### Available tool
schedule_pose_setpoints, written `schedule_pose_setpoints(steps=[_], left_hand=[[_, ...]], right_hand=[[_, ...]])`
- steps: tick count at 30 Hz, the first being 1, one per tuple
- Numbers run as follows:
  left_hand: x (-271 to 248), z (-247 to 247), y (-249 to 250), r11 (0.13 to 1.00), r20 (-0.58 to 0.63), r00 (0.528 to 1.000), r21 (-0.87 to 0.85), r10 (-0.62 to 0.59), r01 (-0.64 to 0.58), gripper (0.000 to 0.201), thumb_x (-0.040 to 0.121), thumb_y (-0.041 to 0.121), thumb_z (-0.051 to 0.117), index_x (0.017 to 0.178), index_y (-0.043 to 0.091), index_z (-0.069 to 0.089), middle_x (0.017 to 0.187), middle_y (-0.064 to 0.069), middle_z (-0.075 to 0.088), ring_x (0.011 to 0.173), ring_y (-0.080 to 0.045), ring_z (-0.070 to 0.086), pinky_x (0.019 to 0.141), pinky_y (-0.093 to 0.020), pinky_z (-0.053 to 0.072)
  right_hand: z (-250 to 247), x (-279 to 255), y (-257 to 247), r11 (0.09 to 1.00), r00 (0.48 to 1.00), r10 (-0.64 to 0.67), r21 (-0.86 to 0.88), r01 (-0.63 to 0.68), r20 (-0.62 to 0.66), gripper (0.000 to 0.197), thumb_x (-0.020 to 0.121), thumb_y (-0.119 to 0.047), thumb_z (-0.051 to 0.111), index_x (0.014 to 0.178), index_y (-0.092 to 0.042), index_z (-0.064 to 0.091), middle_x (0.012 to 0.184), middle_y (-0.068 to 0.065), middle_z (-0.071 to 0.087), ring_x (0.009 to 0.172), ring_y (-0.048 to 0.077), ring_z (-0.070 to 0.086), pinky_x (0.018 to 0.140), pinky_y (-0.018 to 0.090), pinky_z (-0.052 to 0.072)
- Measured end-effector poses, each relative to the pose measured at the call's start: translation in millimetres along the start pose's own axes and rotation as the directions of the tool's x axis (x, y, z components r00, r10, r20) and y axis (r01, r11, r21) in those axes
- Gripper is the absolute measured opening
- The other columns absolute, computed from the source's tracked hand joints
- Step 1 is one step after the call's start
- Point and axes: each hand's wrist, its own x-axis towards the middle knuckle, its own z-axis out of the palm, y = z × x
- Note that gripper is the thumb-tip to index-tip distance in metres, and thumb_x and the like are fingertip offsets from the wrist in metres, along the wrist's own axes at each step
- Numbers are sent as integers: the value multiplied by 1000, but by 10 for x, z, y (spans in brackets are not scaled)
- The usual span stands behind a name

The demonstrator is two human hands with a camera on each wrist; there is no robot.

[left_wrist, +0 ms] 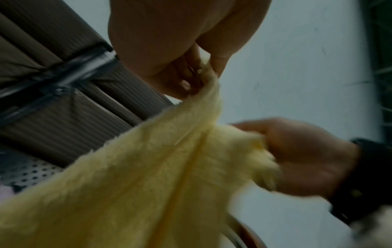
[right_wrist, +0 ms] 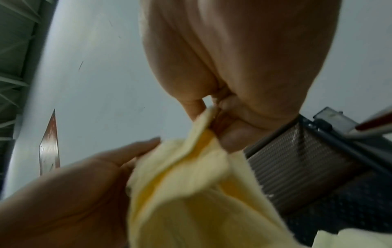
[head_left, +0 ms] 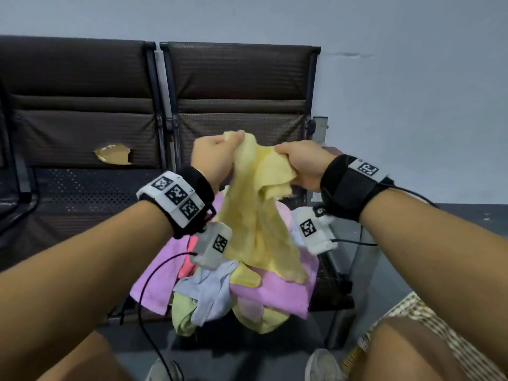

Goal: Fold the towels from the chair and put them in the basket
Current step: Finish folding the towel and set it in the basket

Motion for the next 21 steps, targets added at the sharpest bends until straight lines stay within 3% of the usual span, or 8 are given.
schedule_pose_setpoints(steps=[2, 5, 9, 12, 15, 17, 19, 21], left_hand=[[-202, 150, -39, 994, 136, 989, 86, 62, -75, 34, 89, 35, 71, 77, 3, 75, 73, -13, 61, 65, -20, 54, 61, -34, 45], [-359, 211, -63, 981, 271, 960, 150, 78, -122, 31, 89, 32, 68, 74, 5, 75, 67, -9, 61, 60, -18, 53, 59, -29, 45], [-252, 112, -40, 998, 145, 988, -37, -51, 57, 24, 90, 15, 54, 76, 6, 71, 70, -9, 69, 54, -18, 61, 50, -25, 43], [-155, 30, -28, 999, 104, 994, 37, -40, 37, 22, 77, 3, 50, 89, 12, 66, 83, -8, 63, 72, -19, 57, 65, -29, 45], [-136, -14, 28, 982, 454, 876, -16, -160, 187, 24, 71, 6, 43, 71, 15, 65, 75, -7, 54, 66, -20, 51, 65, -30, 42], [-71, -58, 45, 963, 534, 813, 7, -231, 269, 16, 74, 12, 51, 79, 5, 64, 80, -15, 43, 71, -30, 42, 75, -34, 40], [79, -87, 13, 961, 482, 837, 35, -257, 275, 33, 83, 12, 56, 109, -8, 64, 99, -18, 49, 88, -33, 44, 85, -40, 39], [200, -67, 9, 979, 379, 903, 59, -203, 195, 24, 91, 11, 61, 110, -1, 70, 98, -18, 64, 89, -31, 57, 83, -41, 49]], right_hand=[[101, -70, 44, 991, 995, 25, 130, -37, 93, 22, 99, -28, 54, 94, -9, 66, 70, 6, 64, 65, 20, 64, 60, 28, 53], [134, -122, 96, 993, 991, -1, 119, -15, 132, 23, 96, -21, 60, 106, -2, 68, 83, 16, 67, 70, 27, 67, 63, 33, 56], [52, -101, 115, 999, 998, 5, -39, -3, 57, 14, 93, -1, 45, 85, -7, 55, 82, 14, 48, 65, 24, 50, 56, 30, 38], [17, -142, 96, 999, 981, 8, -36, -1, 194, 23, 92, 1, 44, 107, 0, 61, 98, 15, 49, 88, 26, 48, 65, 31, 41], [-10, -167, 41, 999, 962, 8, -39, 3, 272, 39, 89, 4, 40, 122, 8, 60, 98, 14, 64, 85, 24, 62, 70, 28, 54], [-70, -117, 7, 998, 964, 12, -62, 4, 265, 37, 92, -4, 47, 124, 3, 63, 112, 18, 70, 97, 30, 70, 87, 37, 59], [-159, -70, -35, 988, 967, 12, -155, 29, 255, 35, 94, -21, 62, 122, 0, 66, 121, 20, 69, 111, 37, 67, 98, 48, 54], [-288, 33, -66, 894, 973, -13, -433, 115, 231, 34, 86, -30, 75, 108, -5, 73, 108, 16, 74, 102, 36, 71, 92, 49, 57]])
